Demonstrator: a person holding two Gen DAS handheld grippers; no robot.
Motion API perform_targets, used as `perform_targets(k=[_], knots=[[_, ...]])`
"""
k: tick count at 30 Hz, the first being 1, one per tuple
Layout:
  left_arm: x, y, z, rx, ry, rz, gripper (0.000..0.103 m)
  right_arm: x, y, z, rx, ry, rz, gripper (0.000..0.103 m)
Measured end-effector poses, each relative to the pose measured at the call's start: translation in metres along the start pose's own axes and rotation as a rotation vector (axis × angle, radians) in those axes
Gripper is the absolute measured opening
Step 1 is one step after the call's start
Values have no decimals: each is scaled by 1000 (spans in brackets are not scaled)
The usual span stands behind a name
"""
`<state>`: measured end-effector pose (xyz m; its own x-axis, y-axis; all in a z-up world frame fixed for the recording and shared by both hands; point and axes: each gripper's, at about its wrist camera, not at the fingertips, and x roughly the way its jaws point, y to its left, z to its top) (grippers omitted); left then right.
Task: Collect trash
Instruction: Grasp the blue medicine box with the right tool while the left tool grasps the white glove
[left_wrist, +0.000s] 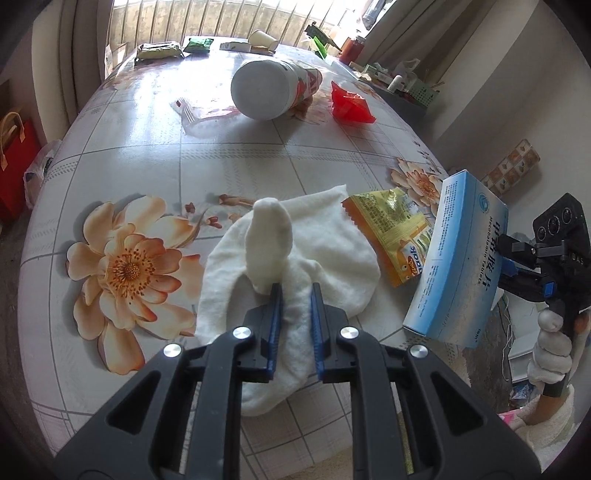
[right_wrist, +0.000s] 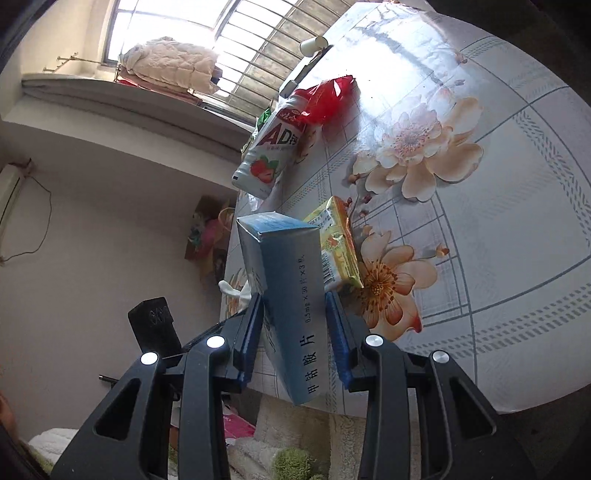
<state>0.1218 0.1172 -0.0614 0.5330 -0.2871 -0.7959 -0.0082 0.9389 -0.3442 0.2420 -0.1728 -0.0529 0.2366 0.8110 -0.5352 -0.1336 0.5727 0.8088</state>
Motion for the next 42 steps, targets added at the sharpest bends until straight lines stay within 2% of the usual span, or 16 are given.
perform_targets(k=[3,6,8,13,18,22,27,30,33,34,35,39,42], knots=[[-3,-1,-6,10,16,-14,13,6,-5,20,12,-61,-51,34],[-7,-3,-15,36,27,-34,14,-2,-13,42,45,-134,-48,34],[-11,-5,-18,52,17,-41,21,-8,-21,53,71,-168,-42,34],[-29,-3,-18,66,-43,-61,48,-34,-29,57,95,-215,-20,33],[-45,-8,-4,138,-120,-48,62,-58,-38,38,120,-182,62,31],[-33,-20,10,228,-108,-10,76,-70,-50,19,149,-146,112,31],[6,-33,18,288,0,5,76,-65,-67,6,194,-134,33,31],[19,-45,9,361,42,58,76,-58,-70,6,199,-131,-1,31],[26,-58,-4,447,48,132,75,-51,-77,7,238,-127,27,34],[24,-59,-7,451,32,137,72,-48,-80,8,260,-129,41,41],[23,-59,-7,445,33,130,70,-45,-84,10,284,-134,58,43],[21,-59,-8,422,31,133,58,-42,-94,10,357,-176,167,45],[19,-61,-9,420,21,135,43,-42,-94,10,390,-209,164,45]])
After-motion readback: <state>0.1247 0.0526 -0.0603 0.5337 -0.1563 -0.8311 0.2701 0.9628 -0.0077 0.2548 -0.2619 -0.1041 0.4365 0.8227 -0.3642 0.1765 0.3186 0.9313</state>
